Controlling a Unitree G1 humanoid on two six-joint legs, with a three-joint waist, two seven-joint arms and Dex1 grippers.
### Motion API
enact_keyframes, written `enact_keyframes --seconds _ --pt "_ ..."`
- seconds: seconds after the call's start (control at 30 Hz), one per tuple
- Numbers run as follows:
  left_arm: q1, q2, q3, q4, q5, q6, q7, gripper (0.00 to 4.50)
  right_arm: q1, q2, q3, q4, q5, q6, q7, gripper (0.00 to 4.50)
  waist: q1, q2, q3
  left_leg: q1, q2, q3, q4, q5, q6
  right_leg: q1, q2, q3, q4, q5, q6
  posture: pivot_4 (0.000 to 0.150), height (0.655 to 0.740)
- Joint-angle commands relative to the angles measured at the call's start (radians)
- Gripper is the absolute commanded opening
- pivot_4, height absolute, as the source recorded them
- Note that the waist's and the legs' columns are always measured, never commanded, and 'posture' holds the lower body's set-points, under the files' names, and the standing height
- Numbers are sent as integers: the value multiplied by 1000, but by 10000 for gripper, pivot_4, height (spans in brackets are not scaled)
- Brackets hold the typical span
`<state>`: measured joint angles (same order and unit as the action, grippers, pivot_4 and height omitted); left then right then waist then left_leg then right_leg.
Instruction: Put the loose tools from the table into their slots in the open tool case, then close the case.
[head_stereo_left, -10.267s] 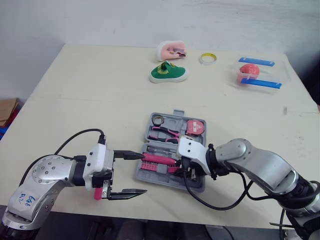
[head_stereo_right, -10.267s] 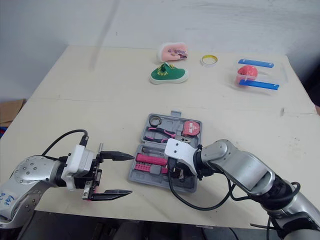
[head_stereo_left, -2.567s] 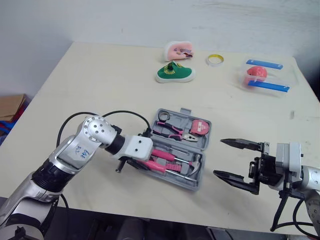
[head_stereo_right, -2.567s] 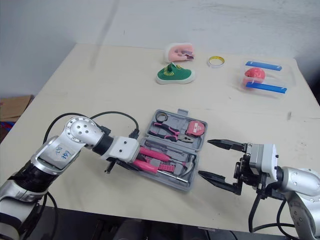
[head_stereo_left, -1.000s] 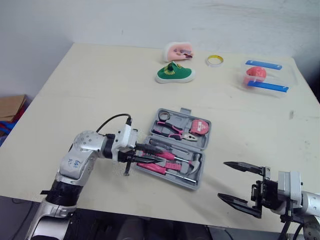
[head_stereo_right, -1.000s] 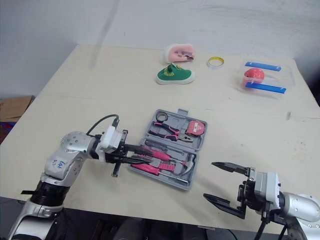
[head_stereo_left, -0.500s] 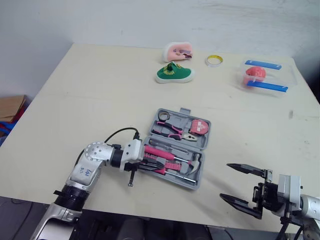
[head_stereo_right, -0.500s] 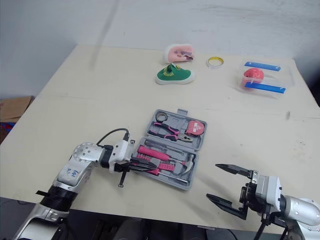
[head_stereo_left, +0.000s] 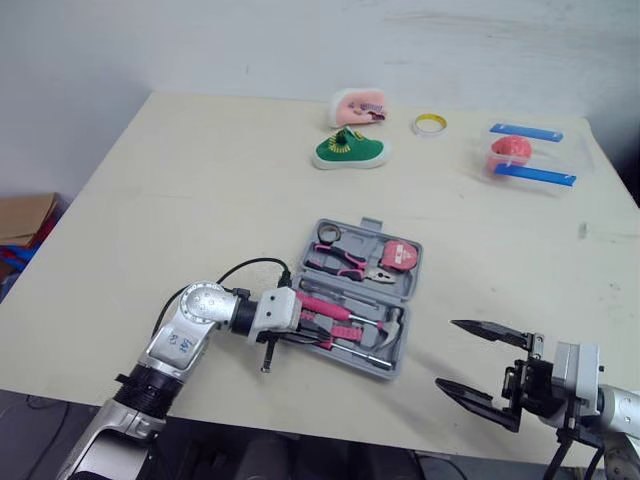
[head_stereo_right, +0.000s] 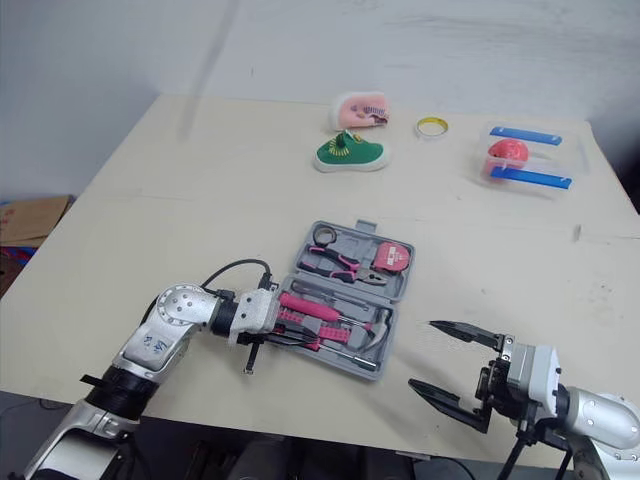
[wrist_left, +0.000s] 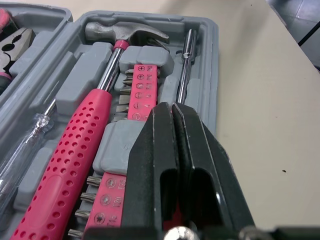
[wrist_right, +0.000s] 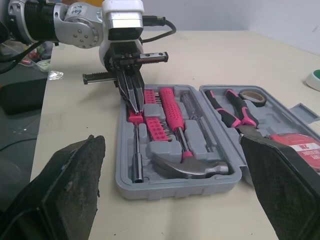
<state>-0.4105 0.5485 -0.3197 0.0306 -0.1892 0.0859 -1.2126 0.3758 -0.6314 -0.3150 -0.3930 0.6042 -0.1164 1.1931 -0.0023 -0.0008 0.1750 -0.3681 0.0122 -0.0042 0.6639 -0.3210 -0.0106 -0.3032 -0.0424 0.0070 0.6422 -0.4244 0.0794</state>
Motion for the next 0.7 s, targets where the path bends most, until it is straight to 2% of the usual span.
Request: enact_keyframes --seconds 0.03,0.17,0.27,0.4,0.57,0.63,0.7 --pt "34 26 -69 59 118 147 65 283 -4 -3 3 -26 6 -2 -8 45000 -2 2 -4 1 0 0 0 0 0 0 0 0 0 0 0 1500 7400" --pt "32 -3 -46 52 72 97 94 283 -4 0 4 -19 -12 7 -34 45000 -2 5 -7 7 0 0 -1 -1 1 7 0 0 -1 0 0 1500 7400" --pt "38 -9 33 -3 -70 53 11 283 3 -36 -15 -14 -135 115 -180 45000 -5 4 -6 16 0 0 -5 -4 7 15 0 1 -6 0 0 1500 7400" --pt "16 -13 168 -51 -223 94 -7 283 -50 -33 -31 -19 -158 181 -292 45000 -4 2 -3 11 0 0 -7 0 -1 10 0 0 -7 0 -1 1500 7400" --pt "-42 -11 275 -13 -255 159 80 283 -73 -73 16 -8 -186 215 -271 45000 4 1 -2 -4 0 -1 -1 0 -2 -3 0 -1 -1 0 -1 1500 7400" --pt "-79 8 292 59 -190 149 142 0 -110 -87 52 28 -242 243 -303 35663 1 -3 0 -4 0 -1 -1 0 -1 -3 0 -1 0 0 0 1500 7400" --pt "-112 30 260 167 -71 88 211 0 -160 -79 87 68 -272 255 -329 26145 -1 -5 1 -3 0 -1 0 0 -1 -2 0 -1 0 0 0 1500 7400"
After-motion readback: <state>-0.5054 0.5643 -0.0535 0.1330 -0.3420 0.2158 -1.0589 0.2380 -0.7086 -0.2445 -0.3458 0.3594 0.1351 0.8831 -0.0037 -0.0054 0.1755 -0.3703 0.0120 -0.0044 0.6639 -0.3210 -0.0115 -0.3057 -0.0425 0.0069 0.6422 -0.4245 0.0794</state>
